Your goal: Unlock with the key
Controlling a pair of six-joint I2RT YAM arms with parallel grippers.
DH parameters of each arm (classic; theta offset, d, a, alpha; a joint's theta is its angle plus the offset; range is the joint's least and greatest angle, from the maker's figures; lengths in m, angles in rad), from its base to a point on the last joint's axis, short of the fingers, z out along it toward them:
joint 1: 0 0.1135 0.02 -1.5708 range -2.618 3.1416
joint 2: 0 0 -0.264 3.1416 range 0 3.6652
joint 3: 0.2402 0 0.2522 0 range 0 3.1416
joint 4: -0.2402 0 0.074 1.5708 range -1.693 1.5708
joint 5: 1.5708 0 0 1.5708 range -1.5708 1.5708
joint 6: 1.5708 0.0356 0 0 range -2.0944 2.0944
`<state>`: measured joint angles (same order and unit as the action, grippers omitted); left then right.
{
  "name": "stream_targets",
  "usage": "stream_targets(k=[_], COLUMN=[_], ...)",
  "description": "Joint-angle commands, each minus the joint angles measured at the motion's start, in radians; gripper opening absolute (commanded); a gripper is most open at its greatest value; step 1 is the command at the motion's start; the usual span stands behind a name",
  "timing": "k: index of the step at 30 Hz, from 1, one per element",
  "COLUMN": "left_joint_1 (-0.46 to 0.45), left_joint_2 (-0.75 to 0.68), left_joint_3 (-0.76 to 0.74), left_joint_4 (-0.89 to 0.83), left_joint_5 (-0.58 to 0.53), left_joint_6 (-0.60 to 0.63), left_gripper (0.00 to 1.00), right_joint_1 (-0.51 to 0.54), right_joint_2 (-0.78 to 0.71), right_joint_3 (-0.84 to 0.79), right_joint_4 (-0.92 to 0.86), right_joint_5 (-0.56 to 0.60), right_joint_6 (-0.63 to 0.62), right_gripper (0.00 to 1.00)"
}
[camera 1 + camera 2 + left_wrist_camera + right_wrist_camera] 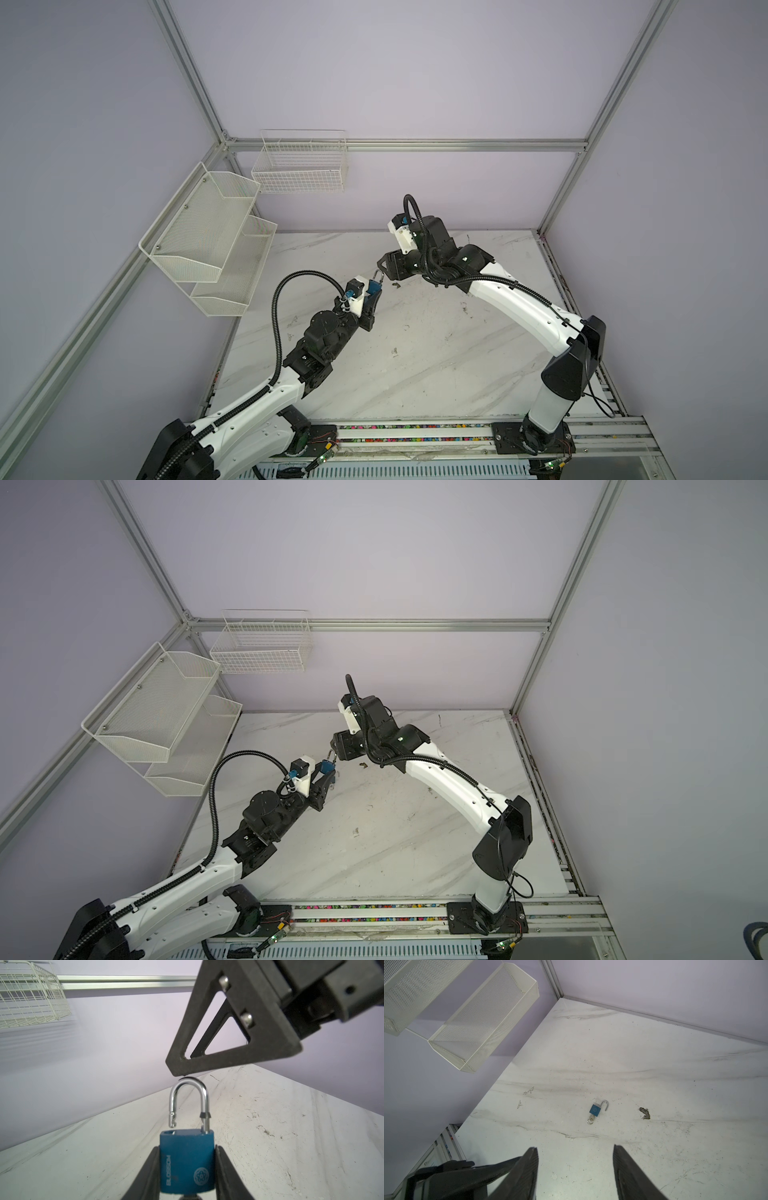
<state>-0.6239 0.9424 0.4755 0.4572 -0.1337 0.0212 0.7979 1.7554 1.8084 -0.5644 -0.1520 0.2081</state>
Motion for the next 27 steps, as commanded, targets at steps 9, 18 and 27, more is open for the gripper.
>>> stream_targets(k=[9,18,27], left_joint_1=[0.001,0.001,0.001], left_joint_2=[-0.021,-0.036,-0.059], left_joint_3=[-0.036,-0.052,-0.078], left_joint_4=[0.11,0.122,0.14], left_joint_5=[-0.01,-0.036,-0.019], left_joint_6=[0.049,0.07,0.107], left_gripper=[0.0,0.0,0.0], right_joint_1=[0.054,0.054,0.054], right_joint_2=[0.043,0.122,0.162], right_joint_3=[0.095,0.204,0.26], right_joint_4=[-0.105,-0.218,-0.304], right_joint_5=[0.037,0.106,0.154], right_joint_6=[-0.038,-0.006,-0.012], right_gripper=[0.61,0.61,0.6])
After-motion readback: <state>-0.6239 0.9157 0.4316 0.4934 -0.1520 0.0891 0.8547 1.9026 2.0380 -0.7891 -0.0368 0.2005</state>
